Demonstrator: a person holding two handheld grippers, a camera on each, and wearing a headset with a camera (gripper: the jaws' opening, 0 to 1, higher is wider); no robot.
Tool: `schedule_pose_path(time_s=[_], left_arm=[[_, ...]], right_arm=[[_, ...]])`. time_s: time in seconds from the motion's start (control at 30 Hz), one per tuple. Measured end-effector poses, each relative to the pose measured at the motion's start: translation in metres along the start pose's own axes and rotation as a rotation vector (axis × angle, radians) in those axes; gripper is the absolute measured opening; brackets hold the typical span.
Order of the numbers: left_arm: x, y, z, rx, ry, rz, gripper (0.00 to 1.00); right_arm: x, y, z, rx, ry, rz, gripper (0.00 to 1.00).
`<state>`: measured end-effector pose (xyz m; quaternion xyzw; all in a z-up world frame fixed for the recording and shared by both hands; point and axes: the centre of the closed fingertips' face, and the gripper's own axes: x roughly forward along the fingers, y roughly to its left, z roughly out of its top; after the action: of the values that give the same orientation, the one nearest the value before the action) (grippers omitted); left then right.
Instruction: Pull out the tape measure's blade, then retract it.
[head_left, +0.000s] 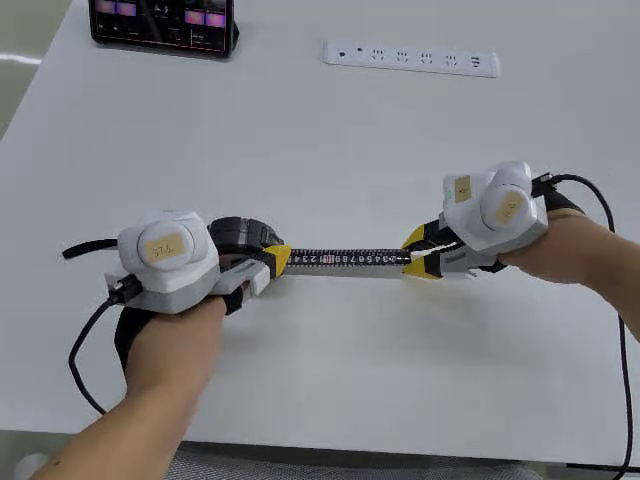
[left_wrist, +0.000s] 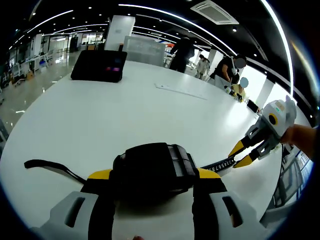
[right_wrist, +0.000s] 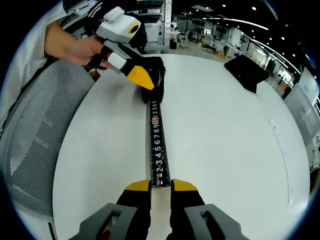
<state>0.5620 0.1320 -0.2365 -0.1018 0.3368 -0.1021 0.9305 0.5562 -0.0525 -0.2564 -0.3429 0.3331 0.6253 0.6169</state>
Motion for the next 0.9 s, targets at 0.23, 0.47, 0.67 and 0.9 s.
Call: schedule_pose_path(time_s=[0.23,0.47,0.67,0.9], left_arm=[[-0.001,0.000,0.000,-0.003,0.000,-0.005,0.58],[-0.001,0.000,0.000,-0.009,0.000,-0.008,0.58],[-0.001,0.000,0.001,-0.013,0.000,-0.012,0.59],[0.000,0.000,0.001,-0.016,-0.001,-0.013,0.59]], right_arm=[[0.004,0.002,0.010,0.002,-0.015,0.006,0.10],[0.010,0.001,0.019,0.001,-0.029,0.014,0.10],[0.015,0.002,0.027,0.006,-0.042,0.018,0.10],[0.020,0.002,0.035,0.006,-0.051,0.025,0.10]])
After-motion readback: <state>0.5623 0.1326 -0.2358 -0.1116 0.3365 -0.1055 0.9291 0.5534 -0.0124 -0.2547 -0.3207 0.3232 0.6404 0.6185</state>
